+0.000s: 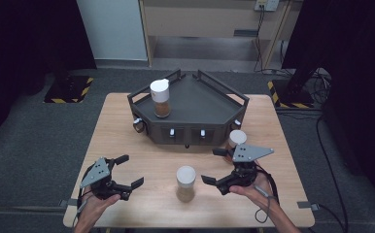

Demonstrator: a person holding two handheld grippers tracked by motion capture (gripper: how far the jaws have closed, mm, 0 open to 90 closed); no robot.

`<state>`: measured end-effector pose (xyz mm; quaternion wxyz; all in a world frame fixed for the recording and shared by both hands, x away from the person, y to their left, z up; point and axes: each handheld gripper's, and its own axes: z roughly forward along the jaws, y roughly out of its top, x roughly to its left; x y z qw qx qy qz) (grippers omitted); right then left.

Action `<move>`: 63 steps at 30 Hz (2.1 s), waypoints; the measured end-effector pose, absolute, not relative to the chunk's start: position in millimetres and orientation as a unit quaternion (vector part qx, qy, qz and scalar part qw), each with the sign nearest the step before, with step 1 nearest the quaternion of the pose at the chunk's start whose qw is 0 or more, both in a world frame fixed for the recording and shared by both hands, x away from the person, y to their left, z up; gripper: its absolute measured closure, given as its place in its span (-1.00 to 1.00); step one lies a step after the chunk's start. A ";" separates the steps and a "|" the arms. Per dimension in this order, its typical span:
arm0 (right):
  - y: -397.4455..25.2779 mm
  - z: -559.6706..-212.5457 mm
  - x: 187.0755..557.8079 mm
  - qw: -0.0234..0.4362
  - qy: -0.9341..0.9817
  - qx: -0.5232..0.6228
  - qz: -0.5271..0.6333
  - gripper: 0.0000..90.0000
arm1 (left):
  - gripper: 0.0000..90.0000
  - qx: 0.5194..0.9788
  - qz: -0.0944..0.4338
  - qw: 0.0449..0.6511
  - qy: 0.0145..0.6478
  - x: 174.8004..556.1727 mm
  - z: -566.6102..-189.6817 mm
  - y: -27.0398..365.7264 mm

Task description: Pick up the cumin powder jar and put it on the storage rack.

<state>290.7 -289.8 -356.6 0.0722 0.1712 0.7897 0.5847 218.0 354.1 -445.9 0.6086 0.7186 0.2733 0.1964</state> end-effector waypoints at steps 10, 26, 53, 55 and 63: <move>-262.2 -368.8 300.3 0.057 0.804 0.159 0.570 -0.88 | -0.99 0.718 0.196 0.609 0.273 218.0 -446.0 354.4; -231.2 -390.5 307.8 0.046 0.826 0.152 0.541 -0.80 | -0.99 0.718 0.196 0.610 0.272 218.0 -446.1 354.5; -222.5 -411.0 306.5 0.063 0.834 0.138 0.531 -0.25 | -0.99 0.719 0.195 0.609 0.271 218.3 -446.0 354.5; -222.1 -410.4 305.5 0.067 0.835 0.136 0.530 -0.25 | -0.99 0.719 0.195 0.609 0.271 218.4 -446.1 354.4; -220.6 -407.4 304.0 0.071 0.838 0.131 0.524 -0.24 | -0.99 0.720 0.194 0.609 0.271 218.6 -445.8 354.5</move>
